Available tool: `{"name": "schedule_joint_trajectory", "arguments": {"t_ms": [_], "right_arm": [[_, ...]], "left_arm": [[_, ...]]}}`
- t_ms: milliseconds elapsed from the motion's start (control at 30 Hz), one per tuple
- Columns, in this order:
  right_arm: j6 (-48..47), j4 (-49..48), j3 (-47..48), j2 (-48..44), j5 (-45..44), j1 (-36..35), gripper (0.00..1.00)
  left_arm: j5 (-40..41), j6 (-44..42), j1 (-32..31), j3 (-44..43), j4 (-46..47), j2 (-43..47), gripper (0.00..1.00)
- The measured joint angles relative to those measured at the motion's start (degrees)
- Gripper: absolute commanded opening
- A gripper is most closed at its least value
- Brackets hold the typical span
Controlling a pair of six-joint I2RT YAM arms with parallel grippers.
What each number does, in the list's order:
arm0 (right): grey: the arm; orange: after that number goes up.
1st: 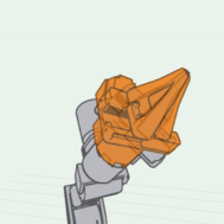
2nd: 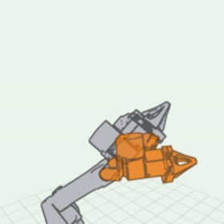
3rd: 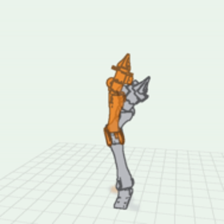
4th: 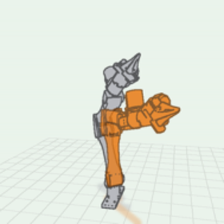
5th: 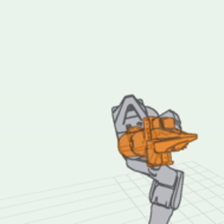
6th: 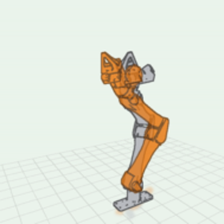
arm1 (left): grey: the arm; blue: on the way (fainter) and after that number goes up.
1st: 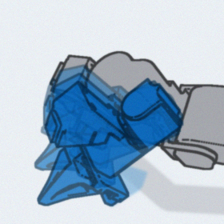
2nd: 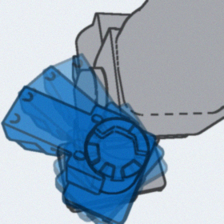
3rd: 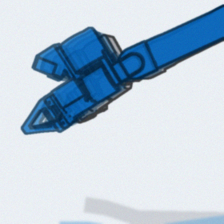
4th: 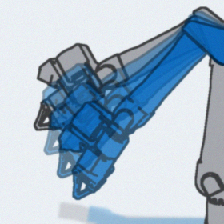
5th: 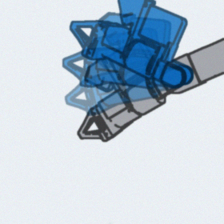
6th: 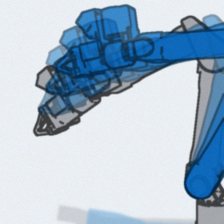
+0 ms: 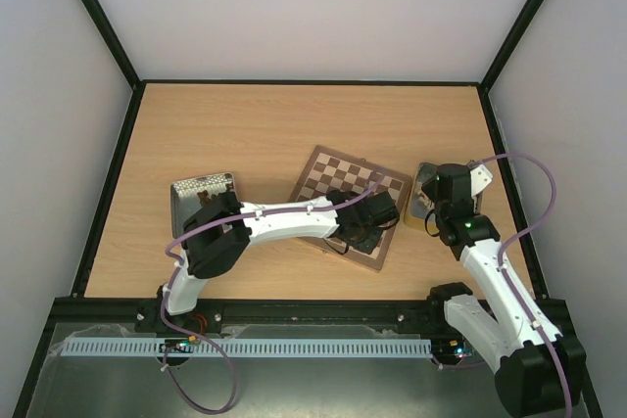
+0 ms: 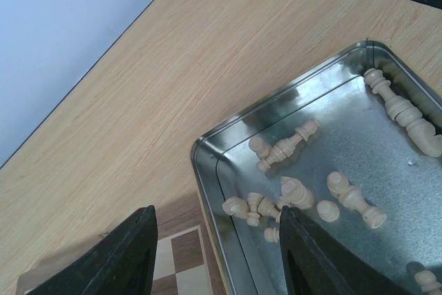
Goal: Set up the chess pieces on the board
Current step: Place the chess piece on the chessboard.
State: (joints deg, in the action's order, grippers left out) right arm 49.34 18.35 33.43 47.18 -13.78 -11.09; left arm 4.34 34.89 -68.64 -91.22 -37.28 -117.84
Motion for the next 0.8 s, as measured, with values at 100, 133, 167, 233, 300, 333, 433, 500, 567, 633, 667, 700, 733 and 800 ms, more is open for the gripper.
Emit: {"name": "schedule_joint_trajectory", "arguments": {"t_ms": [100, 133, 167, 233, 300, 333, 433, 500, 567, 633, 667, 700, 733, 800], "right_arm": [[0.0, -0.37, -0.2, 0.02, 0.26, 0.0, 0.48], [0.0, -0.52, -0.24, 0.02, 0.39, 0.0, 0.48], [0.0, -0.63, -0.24, 0.02, 0.46, 0.0, 0.48], [0.0, -0.85, -0.24, 0.02, 0.72, 0.0, 0.48], [0.0, -0.98, -0.24, 0.02, 0.87, 0.0, 0.48], [0.0, -1.05, -0.24, 0.02, 0.94, 0.0, 0.48], [0.0, -1.09, -0.24, 0.02, 1.11, 0.0, 0.48], [0.0, -1.09, -0.24, 0.02, 1.22, 0.0, 0.48], [0.0, -1.09, -0.24, 0.02, 1.27, 0.0, 0.48], [0.0, -1.11, -0.26, 0.09, 1.36, 0.0, 0.48], [0.0, -1.14, -0.28, 0.11, 1.42, 0.0, 0.49], [0.0, -1.14, -0.28, 0.13, 1.46, 0.0, 0.49], [0.0, -1.16, -0.31, 0.13, 1.49, 0.0, 0.49], [0.0, -1.25, -0.31, 0.13, 1.57, 0.0, 0.49]], "left_arm": [[0.24, 0.09, -0.13, 0.0, -0.2, 0.0, 0.09], [0.31, 0.09, -0.17, 0.0, -0.33, 0.0, 0.09], [0.37, 0.09, -0.22, 0.0, -0.37, 0.02, 0.1], [0.37, 0.04, -0.24, 0.0, -0.39, 0.02, 0.12], [0.33, -0.04, -0.24, 0.0, -0.42, 0.04, 0.12], [0.2, -0.07, -0.24, 0.0, -0.44, 0.04, 0.13], [-0.2, -0.28, -0.24, -0.15, -0.96, 0.04, 0.15], [-0.44, -0.39, -0.26, -0.28, -1.44, 0.04, 0.17], [-0.48, -0.46, -0.28, -0.37, -1.88, 0.04, 0.2], [-0.52, -0.63, -0.35, -0.48, -2.36, 0.04, 0.25], [-0.74, -0.66, -0.35, -0.57, -2.54, 0.04, 0.27], [-0.9, -0.74, -0.35, -0.68, -2.58, 0.04, 0.29], [-1.07, -0.74, -0.35, -0.76, -2.56, 0.04, 0.3], [-1.38, -0.92, -0.33, -0.79, -2.51, 0.04, 0.33]]}}
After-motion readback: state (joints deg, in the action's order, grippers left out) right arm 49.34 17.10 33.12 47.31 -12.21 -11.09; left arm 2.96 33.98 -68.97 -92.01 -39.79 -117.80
